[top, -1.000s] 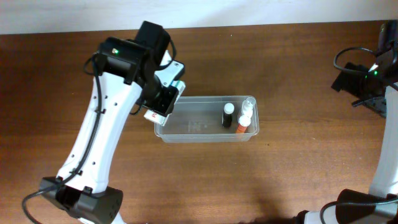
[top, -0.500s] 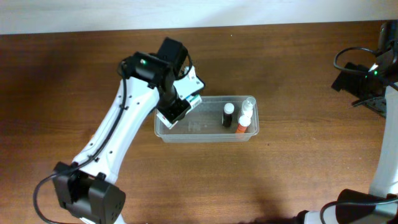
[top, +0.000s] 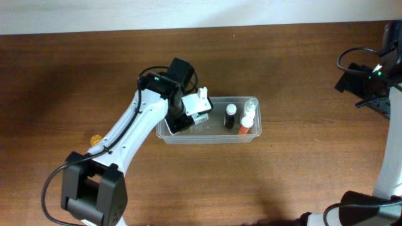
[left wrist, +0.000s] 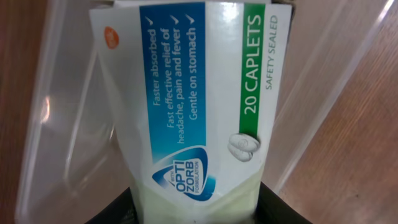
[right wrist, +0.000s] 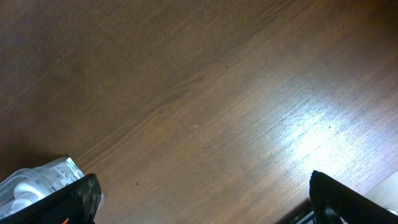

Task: Pack container
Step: 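Lift the Panadol box and carry it over the container, then lower the Panadol box flat into the container and release, then move the left gripper over the gold-lidded jar, then lower the left gripper and grasp the gold-lidded jar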

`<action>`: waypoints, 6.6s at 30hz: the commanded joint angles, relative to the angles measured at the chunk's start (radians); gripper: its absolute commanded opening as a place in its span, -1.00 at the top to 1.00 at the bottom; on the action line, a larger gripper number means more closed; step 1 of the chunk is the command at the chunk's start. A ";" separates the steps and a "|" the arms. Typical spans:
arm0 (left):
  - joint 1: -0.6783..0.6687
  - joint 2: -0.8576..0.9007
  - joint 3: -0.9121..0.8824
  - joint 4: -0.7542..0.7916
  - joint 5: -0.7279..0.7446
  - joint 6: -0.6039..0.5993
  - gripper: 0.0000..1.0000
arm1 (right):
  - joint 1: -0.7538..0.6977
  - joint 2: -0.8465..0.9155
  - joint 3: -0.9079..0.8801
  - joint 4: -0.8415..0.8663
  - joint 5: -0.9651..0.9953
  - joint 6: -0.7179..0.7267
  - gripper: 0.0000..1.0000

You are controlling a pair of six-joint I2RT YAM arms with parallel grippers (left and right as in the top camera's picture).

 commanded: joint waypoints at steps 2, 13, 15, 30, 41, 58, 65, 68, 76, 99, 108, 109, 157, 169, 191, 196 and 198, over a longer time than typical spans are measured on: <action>-0.025 0.005 -0.043 0.048 0.004 0.126 0.08 | -0.003 -0.011 0.015 0.001 0.015 -0.003 -0.97; -0.048 0.007 -0.058 0.087 0.004 0.270 0.08 | -0.003 -0.011 0.015 0.001 0.015 -0.003 -0.97; -0.048 0.007 -0.058 0.089 0.005 0.278 0.07 | -0.003 -0.011 0.015 0.001 0.015 -0.003 -0.97; -0.048 0.009 -0.059 0.098 0.053 0.460 0.06 | -0.003 -0.011 0.015 0.001 0.015 -0.003 -0.97; -0.048 0.091 -0.059 0.144 0.053 0.460 -0.09 | -0.003 -0.011 0.015 0.001 0.015 -0.003 -0.97; -0.048 0.151 -0.059 0.185 0.042 0.403 -0.15 | -0.003 -0.011 0.015 0.001 0.015 -0.003 -0.97; -0.048 0.151 -0.056 0.181 0.041 0.357 -0.18 | -0.003 -0.011 0.015 0.001 0.015 -0.003 -0.97; -0.048 0.146 -0.024 0.181 0.041 0.280 -0.18 | -0.003 -0.011 0.015 0.001 0.015 -0.003 -0.97; -0.048 0.101 0.221 -0.011 0.007 0.062 -0.18 | -0.003 -0.011 0.015 0.001 0.015 -0.003 -0.97; 0.163 0.030 0.396 -0.488 -0.189 -0.887 -0.99 | -0.003 -0.011 0.015 0.001 0.015 -0.003 -0.97; 0.329 0.025 0.335 -0.411 -0.223 -0.975 -0.99 | -0.003 -0.011 0.015 0.001 0.015 -0.003 -0.97; 0.351 0.025 0.303 -0.392 -0.222 -0.989 -0.99 | -0.003 -0.011 0.015 0.001 0.015 -0.003 -0.97; 0.691 0.027 -0.290 0.188 -0.078 -0.859 -0.99 | -0.003 -0.011 0.015 0.001 0.015 -0.003 -0.97; 0.691 0.074 -0.291 0.190 -0.059 -0.860 -0.93 | -0.003 -0.011 0.015 0.001 0.015 -0.003 -0.97; 0.682 0.093 -0.252 0.188 0.088 -0.860 0.18 | -0.002 -0.011 0.015 0.001 0.015 -0.003 -0.97; 0.678 0.093 -0.220 0.169 0.119 -0.860 0.19 | -0.003 -0.011 0.015 0.001 0.015 -0.003 -0.97; 0.675 0.093 -0.201 0.160 0.150 -0.860 0.18 | -0.003 -0.011 0.015 0.001 0.015 -0.003 -0.97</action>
